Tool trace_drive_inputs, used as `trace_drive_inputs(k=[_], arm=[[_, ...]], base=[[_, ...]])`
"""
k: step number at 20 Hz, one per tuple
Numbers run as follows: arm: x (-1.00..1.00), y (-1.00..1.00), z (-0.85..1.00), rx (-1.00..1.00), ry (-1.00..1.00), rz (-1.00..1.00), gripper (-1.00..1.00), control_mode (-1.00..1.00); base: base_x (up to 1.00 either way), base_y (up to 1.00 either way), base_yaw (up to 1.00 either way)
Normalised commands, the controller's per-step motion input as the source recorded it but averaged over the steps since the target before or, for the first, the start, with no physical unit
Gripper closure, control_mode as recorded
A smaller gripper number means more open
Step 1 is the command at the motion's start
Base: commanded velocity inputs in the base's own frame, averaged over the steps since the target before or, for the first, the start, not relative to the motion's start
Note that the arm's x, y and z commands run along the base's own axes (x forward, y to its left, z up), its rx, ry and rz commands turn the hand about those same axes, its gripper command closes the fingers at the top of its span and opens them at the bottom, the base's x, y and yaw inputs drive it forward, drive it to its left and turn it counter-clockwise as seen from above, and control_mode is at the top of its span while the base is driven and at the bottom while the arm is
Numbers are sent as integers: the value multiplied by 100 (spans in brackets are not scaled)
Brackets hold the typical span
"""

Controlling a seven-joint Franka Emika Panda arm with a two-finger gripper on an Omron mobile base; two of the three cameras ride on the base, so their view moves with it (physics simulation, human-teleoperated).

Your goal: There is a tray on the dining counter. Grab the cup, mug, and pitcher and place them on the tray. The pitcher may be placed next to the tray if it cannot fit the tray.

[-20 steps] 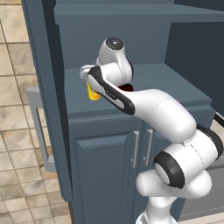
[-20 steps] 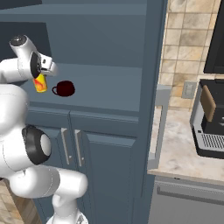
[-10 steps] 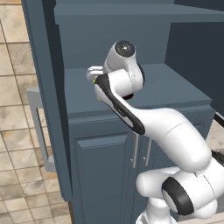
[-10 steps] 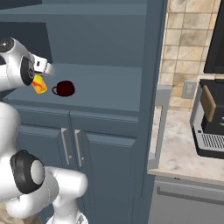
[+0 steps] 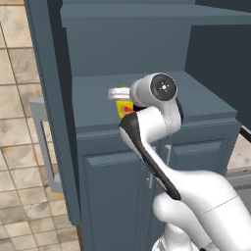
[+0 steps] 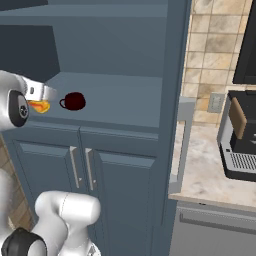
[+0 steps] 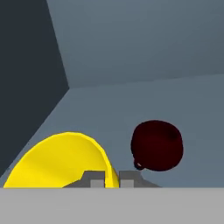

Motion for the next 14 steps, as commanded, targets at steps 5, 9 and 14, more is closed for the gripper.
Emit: trace_drive_inputs(k=[5,9,14], arm=[[-88,-40,35,14,-4,-1,100,-100],[-86,-42,28,15,0,0,100,-100],[-74,-32,31,9,0,0,100,-100]], base=[[0,0,0],[0,0,0],[0,0,0]])
